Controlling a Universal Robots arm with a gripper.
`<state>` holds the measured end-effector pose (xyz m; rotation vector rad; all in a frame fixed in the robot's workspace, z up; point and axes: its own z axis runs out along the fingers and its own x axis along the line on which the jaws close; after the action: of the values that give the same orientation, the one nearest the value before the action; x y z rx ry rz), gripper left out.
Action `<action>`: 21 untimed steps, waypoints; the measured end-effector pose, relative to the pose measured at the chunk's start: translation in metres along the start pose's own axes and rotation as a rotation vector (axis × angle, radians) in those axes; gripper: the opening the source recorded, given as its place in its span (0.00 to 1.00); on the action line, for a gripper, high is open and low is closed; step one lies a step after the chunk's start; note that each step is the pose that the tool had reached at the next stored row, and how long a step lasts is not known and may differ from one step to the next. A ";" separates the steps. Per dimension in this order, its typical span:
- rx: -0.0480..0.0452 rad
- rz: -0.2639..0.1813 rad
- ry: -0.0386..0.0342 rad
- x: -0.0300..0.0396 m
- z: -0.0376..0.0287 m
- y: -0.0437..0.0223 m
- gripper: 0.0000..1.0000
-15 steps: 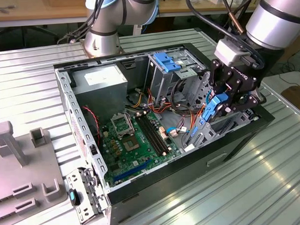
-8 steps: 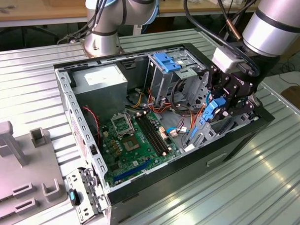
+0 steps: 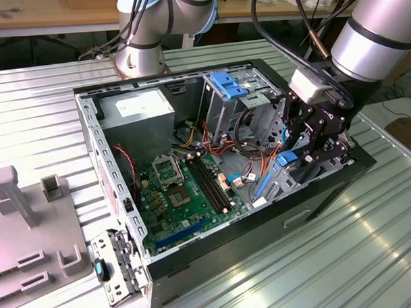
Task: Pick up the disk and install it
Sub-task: 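Insert the disk into the insertion slot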
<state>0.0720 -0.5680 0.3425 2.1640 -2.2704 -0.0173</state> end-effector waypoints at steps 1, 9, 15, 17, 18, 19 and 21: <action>0.0000 0.000 -0.0002 0.0000 0.0001 0.0001 0.44; -0.0087 0.000 0.0027 -0.0004 -0.0037 -0.0098 0.24; -0.0132 0.000 0.0027 -0.0018 0.0038 -0.0384 0.11; -0.0132 0.000 0.0032 -0.0019 0.0065 -0.0410 0.11; -0.0131 0.000 0.0029 -0.0019 0.0073 -0.0412 0.11; -0.0131 0.000 0.0028 -0.0019 0.0070 -0.0414 0.11; -0.0138 0.000 0.0027 -0.0019 0.0013 -0.0415 0.11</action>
<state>0.1135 -0.5681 0.3407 2.1559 -2.2621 -0.0299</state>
